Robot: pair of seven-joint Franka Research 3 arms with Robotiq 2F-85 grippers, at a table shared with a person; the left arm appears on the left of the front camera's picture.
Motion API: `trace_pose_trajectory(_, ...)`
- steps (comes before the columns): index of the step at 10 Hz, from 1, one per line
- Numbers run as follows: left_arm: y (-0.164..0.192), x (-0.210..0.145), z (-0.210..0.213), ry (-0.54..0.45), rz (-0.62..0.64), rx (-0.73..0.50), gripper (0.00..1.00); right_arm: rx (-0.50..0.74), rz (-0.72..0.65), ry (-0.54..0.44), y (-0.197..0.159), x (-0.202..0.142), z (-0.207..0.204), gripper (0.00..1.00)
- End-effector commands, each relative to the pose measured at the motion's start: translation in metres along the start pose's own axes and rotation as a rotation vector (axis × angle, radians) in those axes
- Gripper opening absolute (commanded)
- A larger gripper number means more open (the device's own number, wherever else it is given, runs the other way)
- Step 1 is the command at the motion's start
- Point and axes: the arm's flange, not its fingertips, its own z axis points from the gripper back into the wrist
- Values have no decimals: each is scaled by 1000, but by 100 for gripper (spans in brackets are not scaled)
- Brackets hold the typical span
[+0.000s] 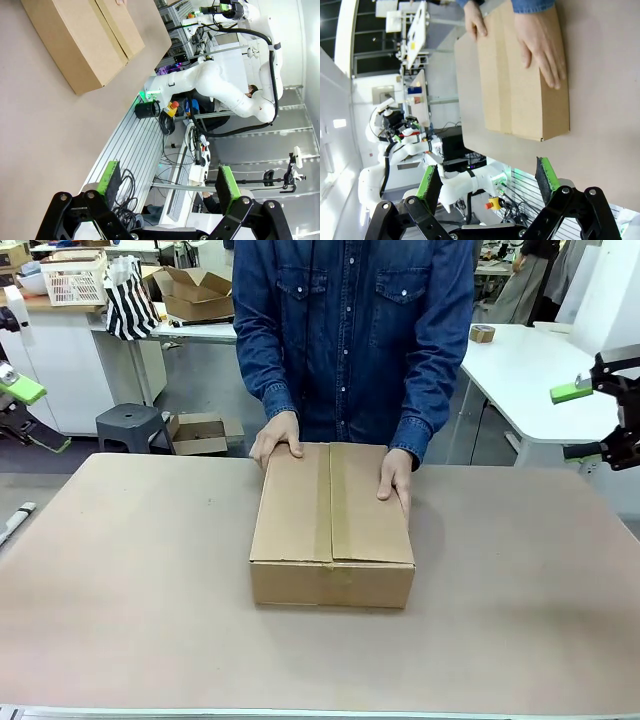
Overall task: Pack the gift set into the box.
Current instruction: Press and hold the closed box until the human finishes sealing it.
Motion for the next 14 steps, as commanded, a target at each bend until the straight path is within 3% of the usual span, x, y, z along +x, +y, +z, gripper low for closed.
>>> trace_pose_trajectory(1, -2, 0, -2, -14, 4, -1, 100, 24, 22, -5, 2, 2, -2, 100)
trace_pose_trajectory(14, -2, 0, -2, -14, 4, -1, 100, 24, 22, -5, 2, 2, -2, 100)
